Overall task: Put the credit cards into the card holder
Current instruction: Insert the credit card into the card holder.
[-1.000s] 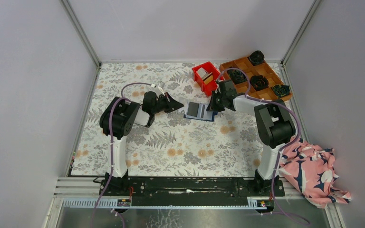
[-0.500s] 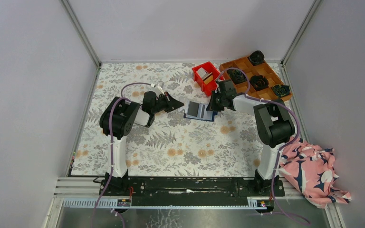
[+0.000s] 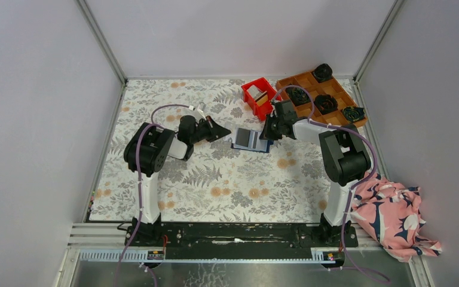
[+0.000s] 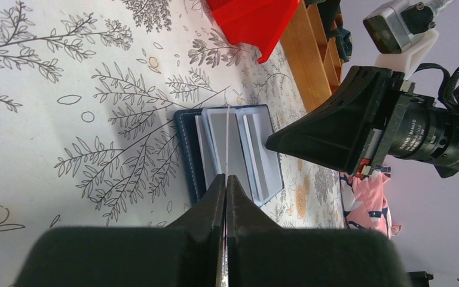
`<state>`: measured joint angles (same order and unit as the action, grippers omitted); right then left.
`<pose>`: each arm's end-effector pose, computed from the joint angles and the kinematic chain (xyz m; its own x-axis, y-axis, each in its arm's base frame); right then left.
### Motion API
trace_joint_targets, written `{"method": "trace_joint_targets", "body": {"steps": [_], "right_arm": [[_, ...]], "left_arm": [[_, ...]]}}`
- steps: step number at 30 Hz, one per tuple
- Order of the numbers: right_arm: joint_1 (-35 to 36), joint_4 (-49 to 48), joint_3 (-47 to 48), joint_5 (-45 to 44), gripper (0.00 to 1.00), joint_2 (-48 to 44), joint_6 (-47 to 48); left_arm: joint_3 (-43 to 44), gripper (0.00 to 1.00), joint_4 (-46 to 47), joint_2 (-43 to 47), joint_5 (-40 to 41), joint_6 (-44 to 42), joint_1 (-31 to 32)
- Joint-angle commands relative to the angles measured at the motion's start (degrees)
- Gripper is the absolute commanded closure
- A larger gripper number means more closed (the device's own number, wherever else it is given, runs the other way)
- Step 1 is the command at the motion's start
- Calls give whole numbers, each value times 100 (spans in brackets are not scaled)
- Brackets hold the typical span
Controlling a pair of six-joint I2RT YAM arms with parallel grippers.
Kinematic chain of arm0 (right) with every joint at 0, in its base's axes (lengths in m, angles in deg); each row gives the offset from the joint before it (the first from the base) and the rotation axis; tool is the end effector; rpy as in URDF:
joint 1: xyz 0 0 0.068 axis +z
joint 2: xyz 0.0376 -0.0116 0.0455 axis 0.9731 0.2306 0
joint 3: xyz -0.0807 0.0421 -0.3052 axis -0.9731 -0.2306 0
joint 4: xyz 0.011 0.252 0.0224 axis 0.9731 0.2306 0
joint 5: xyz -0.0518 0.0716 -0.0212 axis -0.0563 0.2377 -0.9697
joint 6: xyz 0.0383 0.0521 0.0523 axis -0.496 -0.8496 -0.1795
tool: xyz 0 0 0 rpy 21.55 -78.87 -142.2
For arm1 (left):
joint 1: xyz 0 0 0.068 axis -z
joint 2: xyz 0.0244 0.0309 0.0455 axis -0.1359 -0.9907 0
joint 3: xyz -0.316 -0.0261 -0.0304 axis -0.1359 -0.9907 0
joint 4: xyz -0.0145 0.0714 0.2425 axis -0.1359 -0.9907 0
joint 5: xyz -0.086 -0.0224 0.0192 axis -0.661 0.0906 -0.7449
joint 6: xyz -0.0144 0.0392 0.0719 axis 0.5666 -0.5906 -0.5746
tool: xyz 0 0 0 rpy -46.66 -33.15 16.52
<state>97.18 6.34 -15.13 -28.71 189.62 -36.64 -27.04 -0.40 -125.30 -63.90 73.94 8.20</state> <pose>0.4082 0.1715 0.1800 -0.8067 0.0997 -0.5825 -0.2029 0.8790 0.4315 0.4102 -0.1593 0.1462 -0.7257 -0.4606 -0.5111 0.2872 0.4722 -0.8334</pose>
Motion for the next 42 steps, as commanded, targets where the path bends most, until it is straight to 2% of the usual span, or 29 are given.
{"method": "trace_joint_targets", "body": {"steps": [1,42], "right_arm": [[42,28,173,-119,98,27,72],[48,-1,83,-109,99,96,67]], "left_arm": [[-58,100,269,269,-17,-32,-36],[-143,100,404,-105,287,83,97]]}}
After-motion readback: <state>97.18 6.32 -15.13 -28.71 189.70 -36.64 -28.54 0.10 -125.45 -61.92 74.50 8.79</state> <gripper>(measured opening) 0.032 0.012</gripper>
